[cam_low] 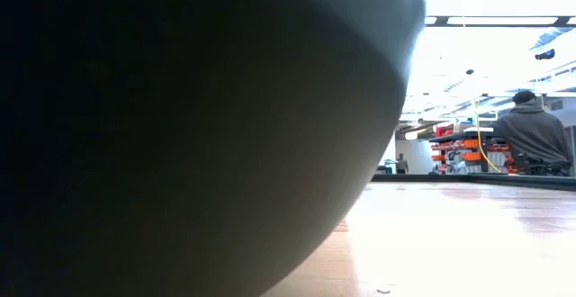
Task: Nest bowls inside each other
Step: Stack the blue bowl on top of the green bowl, then stack the black bowl on top of the blue bowl
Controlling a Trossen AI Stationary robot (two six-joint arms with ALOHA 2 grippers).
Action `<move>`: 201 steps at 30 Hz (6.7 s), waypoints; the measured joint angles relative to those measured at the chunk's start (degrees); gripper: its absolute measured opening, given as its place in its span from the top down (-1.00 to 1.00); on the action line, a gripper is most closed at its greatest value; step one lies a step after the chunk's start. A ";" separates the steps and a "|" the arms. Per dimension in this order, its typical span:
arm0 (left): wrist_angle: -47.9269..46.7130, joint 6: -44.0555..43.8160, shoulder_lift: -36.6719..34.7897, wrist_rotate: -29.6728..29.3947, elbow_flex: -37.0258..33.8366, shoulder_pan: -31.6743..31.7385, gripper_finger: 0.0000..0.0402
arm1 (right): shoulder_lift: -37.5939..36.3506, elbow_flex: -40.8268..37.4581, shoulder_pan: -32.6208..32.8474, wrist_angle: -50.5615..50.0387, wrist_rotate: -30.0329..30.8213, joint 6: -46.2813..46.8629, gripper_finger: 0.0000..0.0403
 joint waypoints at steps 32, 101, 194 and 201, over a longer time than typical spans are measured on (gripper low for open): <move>0.90 0.18 -1.08 -1.04 -0.44 -0.94 0.65 | 0.00 0.00 -0.14 0.00 0.02 -0.04 0.72; 1.09 1.53 -4.29 -4.54 7.76 0.26 0.69 | 0.02 -0.03 -1.75 -0.07 0.00 -0.59 0.72; -19.13 -8.78 -12.66 -26.97 7.63 -27.63 0.86 | 12.11 -2.84 -16.11 25.11 -35.84 -2.33 0.79; -19.10 -17.87 -17.90 -37.98 7.69 -34.06 0.82 | 19.90 5.44 -18.11 21.76 -38.68 -6.67 0.79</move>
